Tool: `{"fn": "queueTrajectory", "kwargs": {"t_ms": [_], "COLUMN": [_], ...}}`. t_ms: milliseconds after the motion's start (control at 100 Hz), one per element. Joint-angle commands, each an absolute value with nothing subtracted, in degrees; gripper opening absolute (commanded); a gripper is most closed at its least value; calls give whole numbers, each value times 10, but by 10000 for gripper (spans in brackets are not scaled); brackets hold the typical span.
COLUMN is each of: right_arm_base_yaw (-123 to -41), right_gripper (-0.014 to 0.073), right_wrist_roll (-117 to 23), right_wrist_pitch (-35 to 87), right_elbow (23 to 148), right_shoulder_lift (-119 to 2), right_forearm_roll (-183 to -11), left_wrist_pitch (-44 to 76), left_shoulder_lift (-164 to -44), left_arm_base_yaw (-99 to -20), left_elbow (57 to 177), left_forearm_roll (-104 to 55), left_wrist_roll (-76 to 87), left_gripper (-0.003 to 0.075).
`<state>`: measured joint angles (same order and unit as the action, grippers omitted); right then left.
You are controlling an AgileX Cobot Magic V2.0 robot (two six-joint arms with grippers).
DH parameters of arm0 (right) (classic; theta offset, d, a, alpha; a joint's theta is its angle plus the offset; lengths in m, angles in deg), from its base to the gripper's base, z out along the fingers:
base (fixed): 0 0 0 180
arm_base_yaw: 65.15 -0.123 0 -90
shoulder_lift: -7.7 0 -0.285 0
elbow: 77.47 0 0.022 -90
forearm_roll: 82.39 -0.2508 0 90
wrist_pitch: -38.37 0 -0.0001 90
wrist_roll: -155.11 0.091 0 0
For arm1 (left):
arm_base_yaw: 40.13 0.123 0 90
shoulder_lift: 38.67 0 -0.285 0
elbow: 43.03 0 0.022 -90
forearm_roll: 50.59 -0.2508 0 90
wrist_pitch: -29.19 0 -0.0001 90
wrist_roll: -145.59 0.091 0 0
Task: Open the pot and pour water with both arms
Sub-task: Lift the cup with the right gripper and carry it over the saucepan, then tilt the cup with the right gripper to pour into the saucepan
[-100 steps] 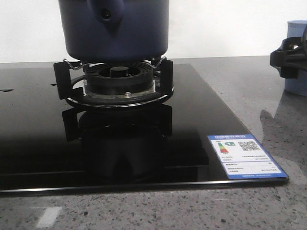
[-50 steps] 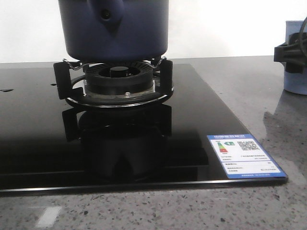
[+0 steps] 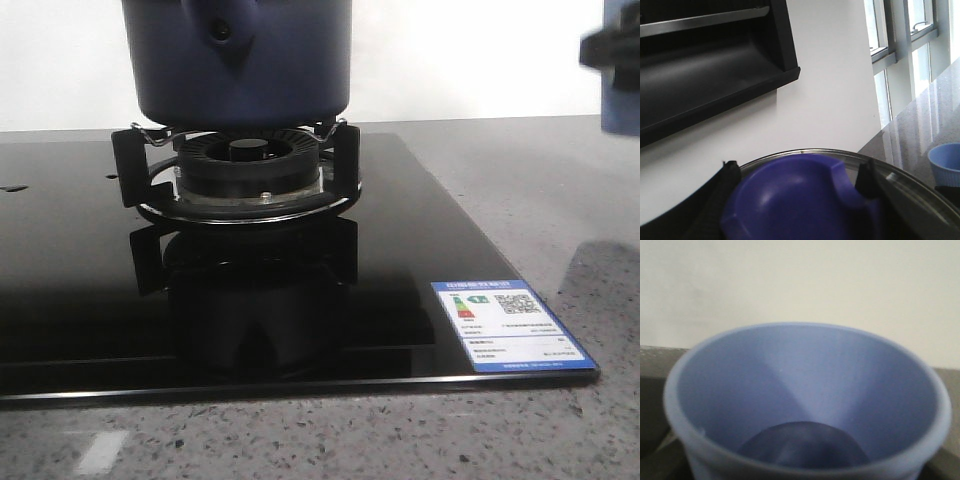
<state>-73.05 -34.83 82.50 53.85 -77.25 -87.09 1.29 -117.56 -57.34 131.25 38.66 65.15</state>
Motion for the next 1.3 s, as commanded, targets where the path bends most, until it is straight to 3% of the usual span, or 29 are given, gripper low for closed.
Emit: {"fn": "queueTrajectory", "kwargs": {"t_ms": [0,380,710,1290], "right_arm_base_yaw": [-729,-828,-914,-957], "right_gripper": [250,250,250,250], "right_wrist_roll": [-352,-348,-348,-349], "right_wrist_pitch": [848,629,459,435], "right_elbow": [579,791,973,1085], "right_shoulder_lift": [-723,-695,-782,-879], "right_forearm_roll": [-799,-733,-669,-417], "left_wrist_pitch": [15,16,17,70], "left_shoulder_lift": [-1145,-1101,-1090,-1034], "left_arm_base_yaw": [-564,-551,-551,-551], "left_elbow": [1321,1277,1277,1267], "left_forearm_roll": [406,409,414,414], "left_wrist_roll": [628,623,623,623], "left_gripper": [207,207,207,207]}}
